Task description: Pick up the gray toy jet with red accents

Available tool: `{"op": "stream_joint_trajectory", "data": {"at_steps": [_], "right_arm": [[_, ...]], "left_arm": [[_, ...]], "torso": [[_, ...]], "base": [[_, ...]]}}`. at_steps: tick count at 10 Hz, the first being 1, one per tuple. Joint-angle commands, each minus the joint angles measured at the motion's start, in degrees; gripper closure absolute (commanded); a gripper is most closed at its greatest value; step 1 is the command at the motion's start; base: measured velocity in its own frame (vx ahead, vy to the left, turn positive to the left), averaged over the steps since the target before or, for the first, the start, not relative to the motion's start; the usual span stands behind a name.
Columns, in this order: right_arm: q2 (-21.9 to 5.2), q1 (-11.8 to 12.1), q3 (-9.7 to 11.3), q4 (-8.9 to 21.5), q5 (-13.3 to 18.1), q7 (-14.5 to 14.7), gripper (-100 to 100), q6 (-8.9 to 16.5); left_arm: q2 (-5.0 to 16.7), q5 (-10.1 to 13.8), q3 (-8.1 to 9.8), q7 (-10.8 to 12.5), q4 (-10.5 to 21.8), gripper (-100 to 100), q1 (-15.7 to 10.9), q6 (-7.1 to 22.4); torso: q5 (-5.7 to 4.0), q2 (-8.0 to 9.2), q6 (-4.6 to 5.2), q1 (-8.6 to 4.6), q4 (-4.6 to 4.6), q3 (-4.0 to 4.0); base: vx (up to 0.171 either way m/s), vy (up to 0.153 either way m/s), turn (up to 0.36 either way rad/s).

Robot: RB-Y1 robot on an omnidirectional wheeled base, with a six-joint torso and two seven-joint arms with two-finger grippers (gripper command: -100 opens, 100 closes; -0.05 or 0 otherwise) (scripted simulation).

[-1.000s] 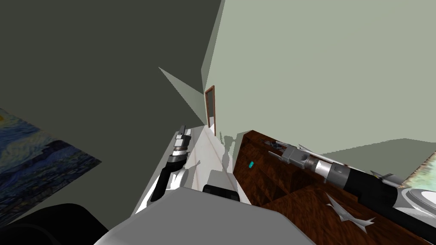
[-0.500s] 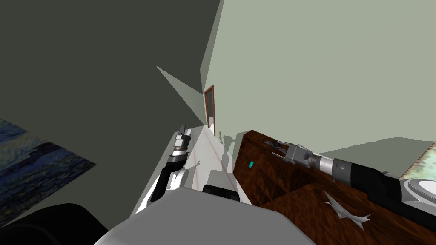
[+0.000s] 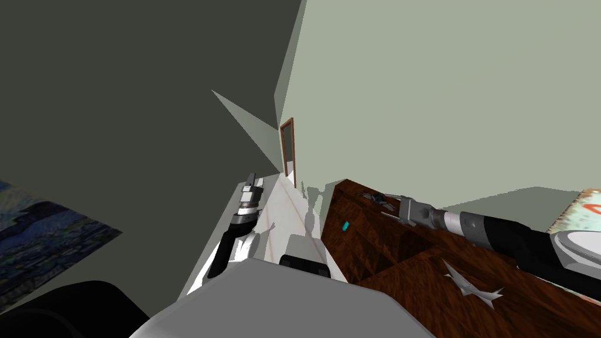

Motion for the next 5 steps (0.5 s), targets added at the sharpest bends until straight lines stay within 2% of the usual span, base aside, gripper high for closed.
{"op": "stream_joint_trajectory", "data": {"at_steps": [1, 2, 3, 5], "right_arm": [[-2.86, 1.33, -1.07, 1.48, 1.21, 0.63, -100, -0.58], [-4.69, 2.47, -2.1, 2.72, 2.16, 1.06, -100, -1.16], [-5.53, 2.47, -2.1, 2.72, 2.16, 1.06, -100, -1.16], [-9.3, 4.54, -3.99, 4.95, 3.9, 1.84, -100, -2.22]], "left_arm": [[0.0, 0.0, 0.0, 0.0, 0.0, 0, 0.0, 0.0], [0.0, 0.0, 0.0, 0.0, 0.0, 0, 0.0, 0.0], [0.0, 0.0, 0.0, 0.0, 0.0, 0, 0.0, 0.0], [0.0, 0.0, 0.0, 0.0, 0.0, 0, 0.0, 0.0]], "torso": [[0.0, 0.0, 0.0, 0.0, 0.0, 0.0], [0.0, 0.0, 0.01, -0.01, 0.0, 0.0], [0.0, 0.0, 0.01, -0.01, 0.0, 0.0], [0.0, -0.01, 0.0, -0.01, 0.0, 0.0]], "base": [[0.008, 0.015, -0.048], [0.009, 0.019, -0.069], [0.007, 0.017, -0.018], [0.01, 0.017, -0.042]]}}
